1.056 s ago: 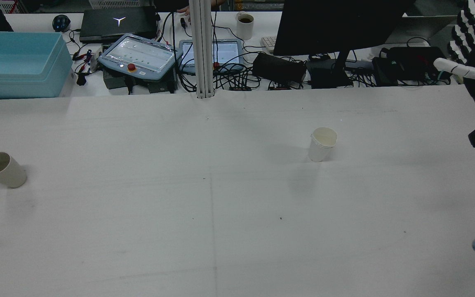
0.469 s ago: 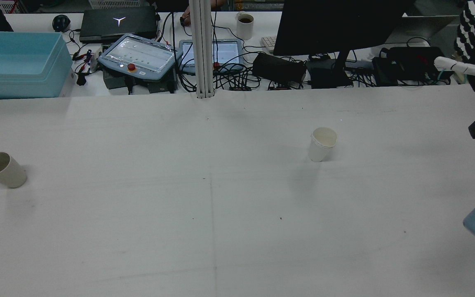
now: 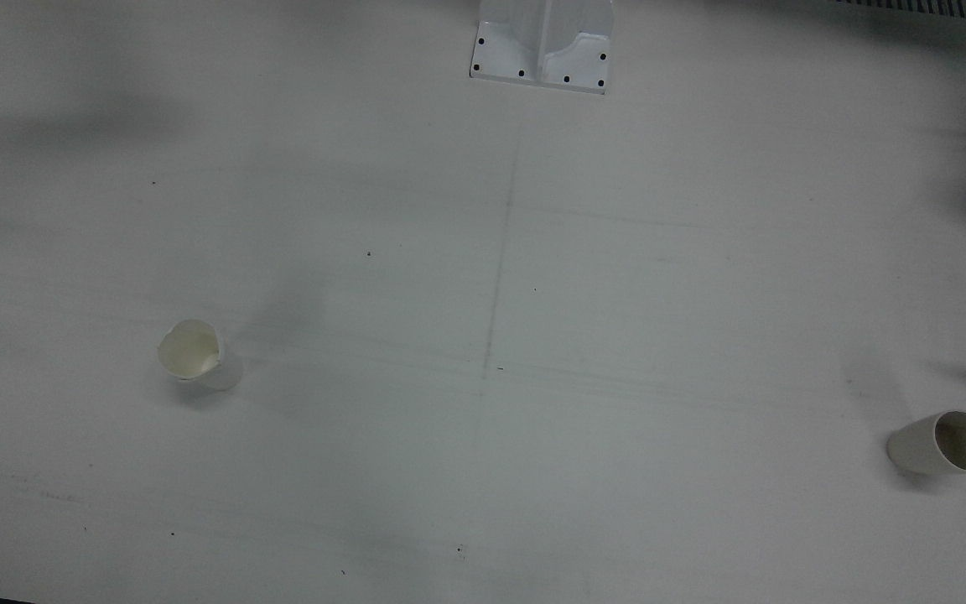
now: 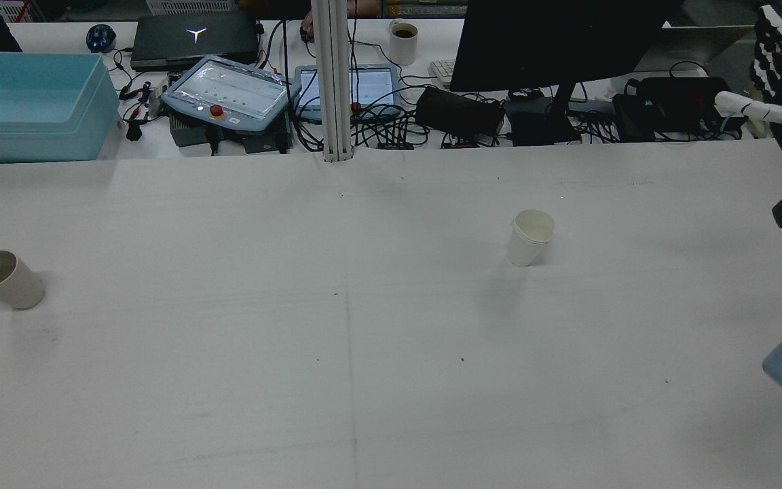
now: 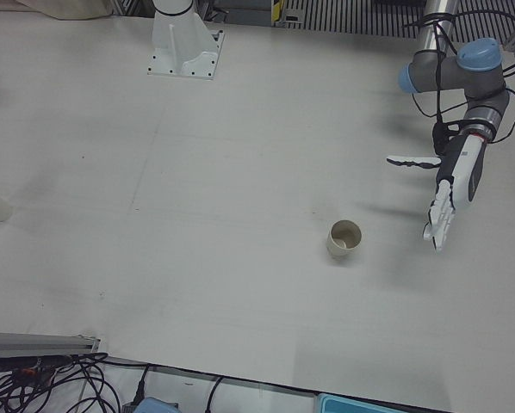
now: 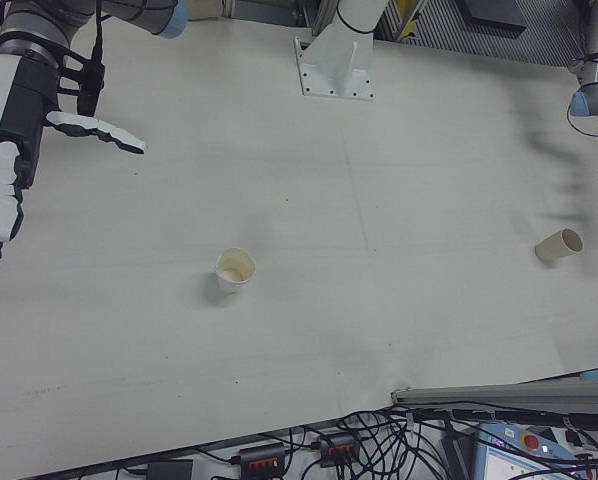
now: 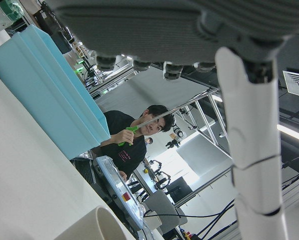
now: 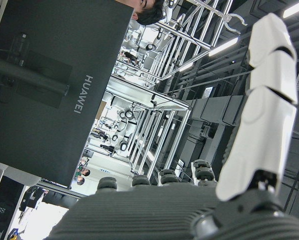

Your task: Pour water

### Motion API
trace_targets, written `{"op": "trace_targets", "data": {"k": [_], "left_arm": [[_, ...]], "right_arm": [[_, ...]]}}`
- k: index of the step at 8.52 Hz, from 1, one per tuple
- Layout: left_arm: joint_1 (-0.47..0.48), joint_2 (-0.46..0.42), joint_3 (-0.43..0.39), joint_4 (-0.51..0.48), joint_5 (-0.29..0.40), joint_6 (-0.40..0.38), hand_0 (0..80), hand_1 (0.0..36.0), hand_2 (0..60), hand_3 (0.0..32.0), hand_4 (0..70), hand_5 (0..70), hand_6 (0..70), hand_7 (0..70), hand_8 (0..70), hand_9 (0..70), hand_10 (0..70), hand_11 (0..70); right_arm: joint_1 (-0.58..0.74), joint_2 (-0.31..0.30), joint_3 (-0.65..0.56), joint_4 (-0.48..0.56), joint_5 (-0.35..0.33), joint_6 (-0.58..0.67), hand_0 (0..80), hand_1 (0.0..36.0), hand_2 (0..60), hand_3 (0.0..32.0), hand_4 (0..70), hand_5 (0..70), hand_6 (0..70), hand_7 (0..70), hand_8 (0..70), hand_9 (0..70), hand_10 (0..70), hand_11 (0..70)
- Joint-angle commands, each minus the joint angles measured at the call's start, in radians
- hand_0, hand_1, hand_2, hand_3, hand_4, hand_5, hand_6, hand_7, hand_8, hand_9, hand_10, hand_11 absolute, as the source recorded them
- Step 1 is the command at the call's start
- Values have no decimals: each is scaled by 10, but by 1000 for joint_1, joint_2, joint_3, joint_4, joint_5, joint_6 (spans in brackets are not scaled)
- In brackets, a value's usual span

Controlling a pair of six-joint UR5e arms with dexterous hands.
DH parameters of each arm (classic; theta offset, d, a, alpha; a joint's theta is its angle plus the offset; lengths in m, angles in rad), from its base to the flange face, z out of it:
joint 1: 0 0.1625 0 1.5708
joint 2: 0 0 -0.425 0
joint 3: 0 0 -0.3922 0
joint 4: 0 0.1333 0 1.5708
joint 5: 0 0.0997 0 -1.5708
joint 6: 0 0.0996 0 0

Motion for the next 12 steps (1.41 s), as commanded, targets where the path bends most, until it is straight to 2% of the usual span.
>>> {"op": "trace_targets", "data": {"k": [1, 3, 5, 6, 7, 9, 10, 11, 12], "left_arm": [[74, -118, 188, -42, -20, -1, 550, 214, 0, 126, 0, 0, 0, 84, 7, 32, 9, 38], [139, -150, 207, -40, -66, 1, 564, 227, 0, 106, 0, 0, 0, 90, 9, 36, 12, 44], [165, -201, 280, -39, -72, 2, 558, 222, 0, 96, 0, 0, 0, 86, 9, 35, 14, 46], [180, -210, 296, -36, -72, 2, 550, 215, 0, 74, 0, 0, 0, 90, 8, 35, 16, 48], [196, -239, 331, -36, -72, 2, 550, 214, 0, 66, 0, 9, 0, 91, 9, 35, 18, 51], [204, -269, 354, -36, -72, 1, 560, 223, 0, 70, 0, 4, 0, 95, 10, 38, 20, 54], [205, -269, 354, -34, -72, -1, 565, 229, 0, 72, 0, 26, 0, 99, 10, 39, 20, 55], [207, -270, 354, -29, -72, 1, 563, 232, 2, 58, 0, 92, 0, 101, 8, 36, 22, 58], [217, -275, 353, -29, -72, -4, 564, 233, 7, 50, 0, 129, 0, 104, 6, 35, 23, 60]], "right_arm": [[-11, 3, -3, -2, 0, -9, 511, 199, 146, 70, 56, 51, 19, 78, 0, 1, 1, 22], [-10, 3, -2, -2, 0, -8, 509, 199, 146, 62, 60, 49, 22, 82, 0, 2, 1, 22], [-10, 3, 0, -2, 0, -8, 511, 199, 146, 58, 61, 50, 23, 78, 0, 1, 2, 23], [-11, 4, 0, -2, 0, -8, 509, 198, 146, 58, 63, 53, 24, 81, 0, 2, 2, 24], [-13, 6, 1, -2, 0, -8, 511, 198, 148, 56, 64, 57, 25, 83, 0, 2, 2, 24], [-10, 4, 6, -2, 0, -8, 509, 195, 143, 54, 67, 54, 25, 83, 0, 2, 2, 24], [-13, 6, 6, -2, 0, -8, 509, 195, 145, 54, 68, 55, 26, 83, 0, 2, 3, 25], [-13, 6, 6, -2, 0, -8, 509, 195, 145, 56, 67, 58, 26, 85, 0, 3, 4, 26], [-13, 9, 6, -2, 0, -8, 508, 195, 145, 56, 67, 57, 26, 84, 0, 2, 3, 25]]}}
